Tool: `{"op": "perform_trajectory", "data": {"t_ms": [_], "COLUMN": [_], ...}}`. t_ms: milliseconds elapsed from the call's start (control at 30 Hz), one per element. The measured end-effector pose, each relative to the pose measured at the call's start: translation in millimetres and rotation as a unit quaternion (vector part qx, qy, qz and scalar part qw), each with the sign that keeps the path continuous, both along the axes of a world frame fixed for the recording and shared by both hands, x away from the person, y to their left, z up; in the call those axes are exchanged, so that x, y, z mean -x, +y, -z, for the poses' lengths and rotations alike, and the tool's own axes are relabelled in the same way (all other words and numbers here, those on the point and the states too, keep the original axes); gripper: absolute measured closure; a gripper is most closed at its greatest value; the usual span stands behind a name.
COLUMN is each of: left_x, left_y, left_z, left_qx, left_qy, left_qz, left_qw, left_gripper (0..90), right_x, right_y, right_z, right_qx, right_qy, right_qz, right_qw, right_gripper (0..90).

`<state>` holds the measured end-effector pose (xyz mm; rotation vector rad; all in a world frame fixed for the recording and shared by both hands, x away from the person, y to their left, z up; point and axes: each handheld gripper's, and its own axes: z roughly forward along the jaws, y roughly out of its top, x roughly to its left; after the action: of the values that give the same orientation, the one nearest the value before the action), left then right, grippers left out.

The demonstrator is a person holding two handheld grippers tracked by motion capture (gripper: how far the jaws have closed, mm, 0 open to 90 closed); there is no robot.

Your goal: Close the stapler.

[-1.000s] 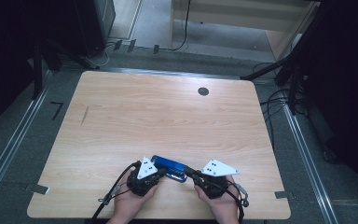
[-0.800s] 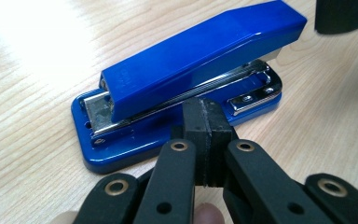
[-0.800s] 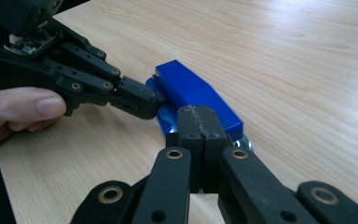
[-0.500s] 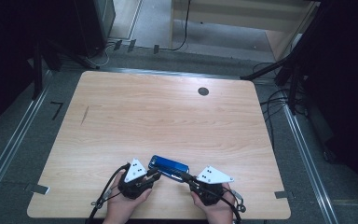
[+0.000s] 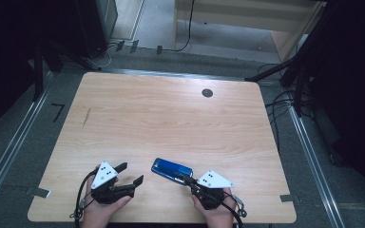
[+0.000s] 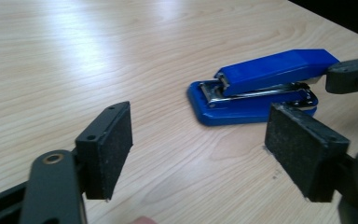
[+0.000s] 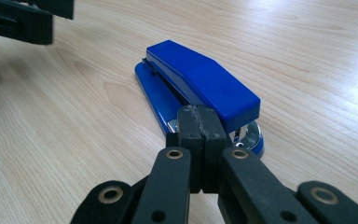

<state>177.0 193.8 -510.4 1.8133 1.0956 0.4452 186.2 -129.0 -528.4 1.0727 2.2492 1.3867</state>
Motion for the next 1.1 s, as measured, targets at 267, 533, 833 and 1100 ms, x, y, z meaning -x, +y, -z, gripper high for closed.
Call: {"op": "perform_trajectory", "data": {"t_ms": [267,533,833,1100], "left_x": [8.7,5.8,7.4,2.0], "left_y": [44.8,107.7,149.6,152.4], "left_z": [0.9,5.1,6.1,9.6], "left_qx": [0.009,-0.001,-0.016,-0.011], "left_qy": [-0.012,-0.010,-0.010,0.000], "left_qz": [-0.047,-0.133,-0.189,-0.199], "left_qw": [0.9988,0.9911,0.9818,0.9800], "left_gripper": [16.1,13.0,13.4,13.5], "right_x": [-1.0,-5.9,-15.0,-26.8], "right_y": [1.5,1.0,1.8,-6.0], "right_z": [4.5,5.4,5.8,5.9], "right_qx": [0.012,0.010,0.014,0.017], "right_qy": [-0.003,-0.002,-0.003,-0.005], "right_qz": [0.004,0.009,0.011,0.017], "right_qw": [0.9999,0.9999,0.9998,0.9997], "right_gripper": [90.0,90.0,90.0,90.0]}}
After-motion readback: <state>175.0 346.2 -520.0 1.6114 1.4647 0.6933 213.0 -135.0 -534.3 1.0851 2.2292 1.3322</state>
